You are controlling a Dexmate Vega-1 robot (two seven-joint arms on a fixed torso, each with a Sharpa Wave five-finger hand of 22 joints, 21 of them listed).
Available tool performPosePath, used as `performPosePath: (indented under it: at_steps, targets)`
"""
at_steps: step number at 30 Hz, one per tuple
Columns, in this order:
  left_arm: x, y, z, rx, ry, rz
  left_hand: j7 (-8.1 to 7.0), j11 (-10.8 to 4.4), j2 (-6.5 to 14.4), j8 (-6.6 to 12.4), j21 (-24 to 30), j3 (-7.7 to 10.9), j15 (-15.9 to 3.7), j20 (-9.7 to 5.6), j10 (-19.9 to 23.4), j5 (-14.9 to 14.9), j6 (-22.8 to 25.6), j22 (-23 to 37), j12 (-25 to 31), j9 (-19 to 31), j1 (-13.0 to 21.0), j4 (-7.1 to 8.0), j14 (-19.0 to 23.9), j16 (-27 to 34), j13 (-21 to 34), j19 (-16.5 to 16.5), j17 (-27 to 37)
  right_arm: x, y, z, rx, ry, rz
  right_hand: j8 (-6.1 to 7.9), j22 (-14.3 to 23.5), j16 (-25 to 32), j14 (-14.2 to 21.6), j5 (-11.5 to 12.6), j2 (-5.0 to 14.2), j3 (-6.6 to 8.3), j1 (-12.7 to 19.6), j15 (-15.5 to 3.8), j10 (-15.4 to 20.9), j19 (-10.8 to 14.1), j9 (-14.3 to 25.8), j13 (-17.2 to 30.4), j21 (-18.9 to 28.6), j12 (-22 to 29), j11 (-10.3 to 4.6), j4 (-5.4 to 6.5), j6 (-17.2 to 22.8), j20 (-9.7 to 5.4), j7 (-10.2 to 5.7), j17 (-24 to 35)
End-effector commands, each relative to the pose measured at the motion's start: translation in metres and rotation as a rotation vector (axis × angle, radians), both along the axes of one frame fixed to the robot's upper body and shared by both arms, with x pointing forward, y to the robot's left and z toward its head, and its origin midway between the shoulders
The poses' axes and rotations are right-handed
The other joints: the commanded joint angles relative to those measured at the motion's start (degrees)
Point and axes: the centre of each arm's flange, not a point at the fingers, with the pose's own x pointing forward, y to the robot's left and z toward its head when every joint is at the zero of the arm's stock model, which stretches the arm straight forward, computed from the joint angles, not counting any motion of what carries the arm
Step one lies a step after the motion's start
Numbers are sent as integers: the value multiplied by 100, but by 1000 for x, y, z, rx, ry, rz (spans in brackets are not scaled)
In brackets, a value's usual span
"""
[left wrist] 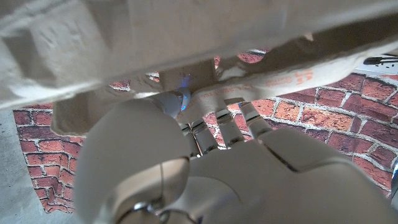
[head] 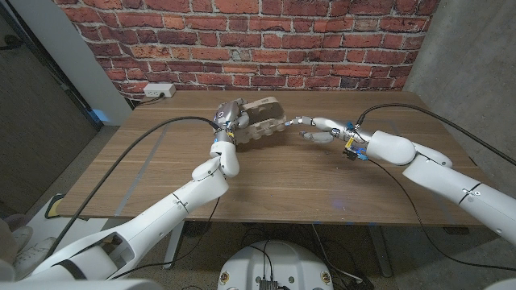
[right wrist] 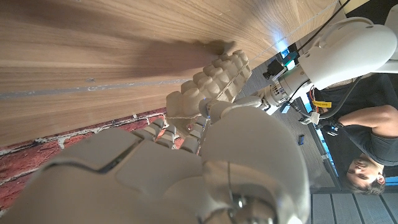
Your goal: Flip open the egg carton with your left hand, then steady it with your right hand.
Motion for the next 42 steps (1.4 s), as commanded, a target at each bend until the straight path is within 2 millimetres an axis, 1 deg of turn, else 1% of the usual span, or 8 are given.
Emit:
performPosePath:
  at_steps: [1,10,14,22,29,38,41,42]
  targets:
    - [-6,-4,4,21,-16,-14,12,88,269,-21,39,11,-811,20,205,-10,63,12,46,5,-67,-27,-14,-29,7,11,29,-6,2,2,17,-29,11,-28,-5,-8,-255,4,-25,-23,70,-600,-27,-24,4,12,30,14,-46,-106,-203,-146,-2,-31]
    - [-9,-9,6,-4,5,-51,18,89,264,-40,43,5,-805,22,212,-12,82,8,62,-20,-60,-32,-10,-54,-23,4,45,-4,7,1,-25,-21,2,-43,-10,-24,-303,2,-9,-51,98,-551,-139,-49,2,8,23,-22,-39,-155,-416,-150,1,-48]
    - [-10,-10,7,-4,10,-65,33,89,262,-49,46,4,-806,21,218,-13,88,7,70,-31,-53,-41,2,-60,-35,5,51,-5,11,2,-54,-18,0,-17,-10,-72,-474,9,16,-60,121,-530,-211,-197,-1,2,-28,-36,-38,-171,-505,-187,-8,-54]
    - [-10,-11,9,-21,17,-73,38,90,259,-72,48,-1,-802,30,236,-14,91,4,95,-53,-49,-42,5,-83,-50,-4,63,0,20,1,-119,2,3,-19,-1,-77,-635,70,70,26,212,-520,-365,-365,-7,-3,-65,-65,-39,-181,-702,-191,-6,-48]
    - [-9,-12,7,-36,45,-102,30,90,260,-88,52,-4,-797,29,246,-15,99,2,114,-69,-46,-43,6,-102,-60,-7,71,2,25,4,-173,-24,-24,-14,9,-64,-690,124,88,112,280,-524,-467,-412,-10,-4,-59,-81,-39,-161,-789,-181,-6,-37]
    - [-10,-10,11,-126,103,-182,36,89,246,-108,62,-20,-793,8,263,-21,148,-1,150,-103,-35,-68,42,-129,-87,-8,86,5,26,5,-224,-62,-107,22,15,-52,-727,163,75,160,324,-473,-568,-426,-11,-5,-45,-94,-37,-138,-767,-167,-4,-31]
    - [-11,-8,14,-161,123,-208,44,91,247,-109,66,-22,-789,2,280,-23,171,-1,162,-112,-32,-74,70,-130,-98,-5,86,10,26,3,-234,-57,-118,68,17,-32,-713,179,66,170,336,-487,-539,-417,-12,-4,-31,-63,-21,-112,-673,-170,5,-30]
    - [-11,-7,15,-177,134,-221,52,92,240,-100,71,-29,-800,1,292,-26,205,-1,168,-116,-34,-74,87,-130,-103,4,85,12,25,1,-228,-59,-121,118,18,-12,-690,189,61,174,345,-510,-459,-415,-11,-1,-19,-17,-15,-82,-551,-175,14,-30]
